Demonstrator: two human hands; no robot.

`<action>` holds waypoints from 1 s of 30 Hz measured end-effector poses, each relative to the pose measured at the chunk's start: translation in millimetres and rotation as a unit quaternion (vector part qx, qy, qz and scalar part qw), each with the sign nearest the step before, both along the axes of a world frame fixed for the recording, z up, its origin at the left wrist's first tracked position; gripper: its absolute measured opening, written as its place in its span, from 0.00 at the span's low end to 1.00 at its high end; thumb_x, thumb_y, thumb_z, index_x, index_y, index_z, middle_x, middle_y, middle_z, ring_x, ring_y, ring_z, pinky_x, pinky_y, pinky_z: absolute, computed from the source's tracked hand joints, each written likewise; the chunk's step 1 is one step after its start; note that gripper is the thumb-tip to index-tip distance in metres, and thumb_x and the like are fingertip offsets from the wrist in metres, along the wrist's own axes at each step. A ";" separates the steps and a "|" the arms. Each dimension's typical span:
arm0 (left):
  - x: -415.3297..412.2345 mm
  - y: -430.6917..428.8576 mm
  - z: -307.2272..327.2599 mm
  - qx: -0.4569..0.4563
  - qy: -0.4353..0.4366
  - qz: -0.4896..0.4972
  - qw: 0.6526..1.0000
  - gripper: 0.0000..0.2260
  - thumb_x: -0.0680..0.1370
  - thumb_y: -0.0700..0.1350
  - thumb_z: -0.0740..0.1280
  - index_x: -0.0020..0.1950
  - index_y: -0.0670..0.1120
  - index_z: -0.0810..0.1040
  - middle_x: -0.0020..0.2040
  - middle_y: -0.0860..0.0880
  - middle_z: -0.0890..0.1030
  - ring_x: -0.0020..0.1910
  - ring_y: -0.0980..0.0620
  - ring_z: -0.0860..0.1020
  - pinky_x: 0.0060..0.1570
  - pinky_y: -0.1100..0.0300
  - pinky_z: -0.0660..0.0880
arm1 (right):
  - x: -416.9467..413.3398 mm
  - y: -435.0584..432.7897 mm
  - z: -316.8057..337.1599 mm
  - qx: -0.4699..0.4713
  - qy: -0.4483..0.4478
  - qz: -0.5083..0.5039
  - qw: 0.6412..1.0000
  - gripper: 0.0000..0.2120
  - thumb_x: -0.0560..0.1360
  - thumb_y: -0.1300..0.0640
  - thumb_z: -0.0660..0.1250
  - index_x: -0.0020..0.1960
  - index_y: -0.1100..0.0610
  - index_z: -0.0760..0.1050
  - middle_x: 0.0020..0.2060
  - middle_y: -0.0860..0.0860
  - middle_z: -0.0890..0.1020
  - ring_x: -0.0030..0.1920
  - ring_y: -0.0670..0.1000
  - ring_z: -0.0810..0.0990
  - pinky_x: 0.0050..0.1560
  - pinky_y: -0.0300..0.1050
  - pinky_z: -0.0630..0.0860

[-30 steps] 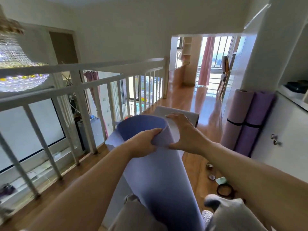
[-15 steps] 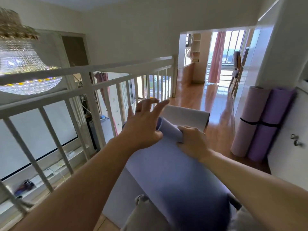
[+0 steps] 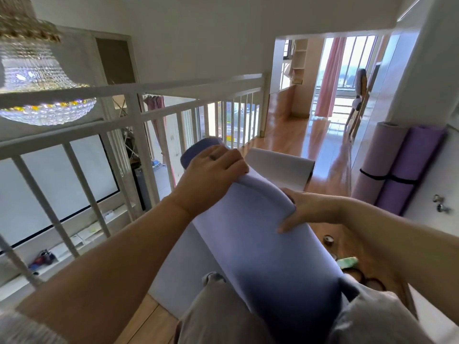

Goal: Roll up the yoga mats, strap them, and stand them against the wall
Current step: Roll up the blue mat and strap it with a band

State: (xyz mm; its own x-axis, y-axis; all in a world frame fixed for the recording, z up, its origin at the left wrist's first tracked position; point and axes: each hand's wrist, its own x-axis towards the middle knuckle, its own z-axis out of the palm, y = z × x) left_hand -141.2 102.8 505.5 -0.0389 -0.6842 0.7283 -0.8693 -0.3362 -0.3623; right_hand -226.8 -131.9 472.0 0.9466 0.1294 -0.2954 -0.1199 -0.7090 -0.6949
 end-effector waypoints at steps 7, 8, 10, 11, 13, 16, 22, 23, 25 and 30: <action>2.5 0.9 6.9 0.070 0.094 0.052 0.992 0.19 0.69 0.47 0.70 0.59 0.50 0.73 0.58 0.46 0.77 0.56 0.44 0.76 0.53 0.43 0.77 | -6.7 18.0 -19.8 -0.196 -0.311 -0.125 0.922 0.11 0.69 0.55 0.68 0.33 0.46 0.68 0.31 0.46 0.75 0.37 0.52 0.76 0.39 0.46 0.70; 1.9 1.2 14.2 0.101 0.193 0.078 0.973 0.23 0.69 0.54 0.68 0.63 0.52 0.73 0.64 0.47 0.74 0.61 0.45 0.73 0.58 0.42 0.74 | -8.1 22.9 -24.9 -0.228 -0.334 -0.144 0.903 0.06 0.69 0.53 0.67 0.36 0.48 0.70 0.33 0.48 0.77 0.38 0.54 0.77 0.39 0.46 0.70; 1.5 2.8 33.8 0.130 0.423 0.150 0.884 0.38 0.65 0.68 0.64 0.72 0.55 0.65 0.73 0.48 0.65 0.69 0.45 0.66 0.65 0.42 0.68 | -11.3 33.2 -33.5 -0.301 -0.396 -0.148 0.855 0.06 0.68 0.56 0.70 0.41 0.54 0.74 0.34 0.50 0.79 0.36 0.55 0.78 0.37 0.43 0.68; 2.6 3.4 41.3 0.116 0.504 0.191 0.834 0.43 0.65 0.72 0.62 0.76 0.54 0.59 0.75 0.46 0.62 0.71 0.43 0.65 0.66 0.42 0.67 | -11.7 37.3 -38.3 -0.328 -0.440 -0.134 0.825 0.08 0.66 0.58 0.74 0.40 0.56 0.74 0.31 0.50 0.80 0.32 0.55 0.78 0.35 0.43 0.70; 8.0 6.4 45.8 0.047 0.591 0.275 0.757 0.44 0.71 0.72 0.61 0.78 0.48 0.54 0.75 0.42 0.62 0.71 0.40 0.66 0.66 0.47 0.68 | -13.0 47.6 -43.8 -0.338 -0.533 -0.123 0.766 0.11 0.60 0.60 0.77 0.35 0.56 0.75 0.27 0.50 0.79 0.26 0.53 0.78 0.31 0.43 0.75; 11.1 14.8 36.8 -0.033 0.737 0.265 0.620 0.32 0.77 0.63 0.61 0.74 0.45 0.61 0.69 0.41 0.71 0.63 0.40 0.73 0.58 0.47 0.71 | -6.0 51.8 -46.6 -0.337 -0.576 -0.140 0.732 0.13 0.58 0.60 0.81 0.35 0.57 0.78 0.27 0.50 0.81 0.26 0.52 0.79 0.33 0.44 0.79; 6.5 14.6 17.5 -0.170 0.795 0.152 0.562 0.11 0.79 0.42 0.65 0.58 0.38 0.69 0.46 0.42 0.75 0.42 0.49 0.76 0.37 0.60 0.75 | -7.9 48.4 -41.8 -0.336 -0.518 -0.063 0.784 0.14 0.62 0.58 0.79 0.43 0.56 0.78 0.35 0.50 0.83 0.34 0.52 0.80 0.43 0.50 0.81; 6.7 14.5 15.3 -0.169 0.792 0.149 0.568 0.11 0.79 0.40 0.65 0.60 0.39 0.70 0.44 0.44 0.75 0.41 0.50 0.75 0.41 0.58 0.77 | -10.7 47.8 -35.5 -0.322 -0.455 -0.038 0.829 0.14 0.66 0.55 0.77 0.49 0.55 0.77 0.41 0.49 0.83 0.39 0.51 0.80 0.48 0.49 0.80; 9.0 16.8 14.5 -0.141 0.789 0.143 0.581 0.13 0.77 0.38 0.65 0.61 0.39 0.73 0.45 0.44 0.77 0.41 0.49 0.76 0.52 0.49 0.76 | -13.9 43.8 -20.5 -0.258 -0.272 0.000 0.927 0.21 0.70 0.45 0.73 0.59 0.51 0.73 0.51 0.43 0.78 0.46 0.46 0.77 0.51 0.37 0.74; -0.1 11.2 44.1 -0.001 0.665 0.109 0.739 0.11 0.74 0.33 0.63 0.51 0.46 0.78 0.49 0.45 0.81 0.50 0.46 0.79 0.53 0.50 0.77 | -2.5 24.4 12.7 -0.110 -0.161 -0.058 0.979 0.39 0.64 0.39 0.75 0.70 0.49 0.64 0.62 0.46 0.72 0.57 0.46 0.74 0.57 0.37 0.70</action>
State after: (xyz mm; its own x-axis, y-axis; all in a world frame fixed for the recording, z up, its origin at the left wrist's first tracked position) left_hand -141.2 113.9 549.5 0.8236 -0.5666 0.0250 -0.3812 -0.5204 0.7641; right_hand -229.3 -107.5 484.7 0.9998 -0.0182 0.0114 -0.0091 -0.8407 -0.5414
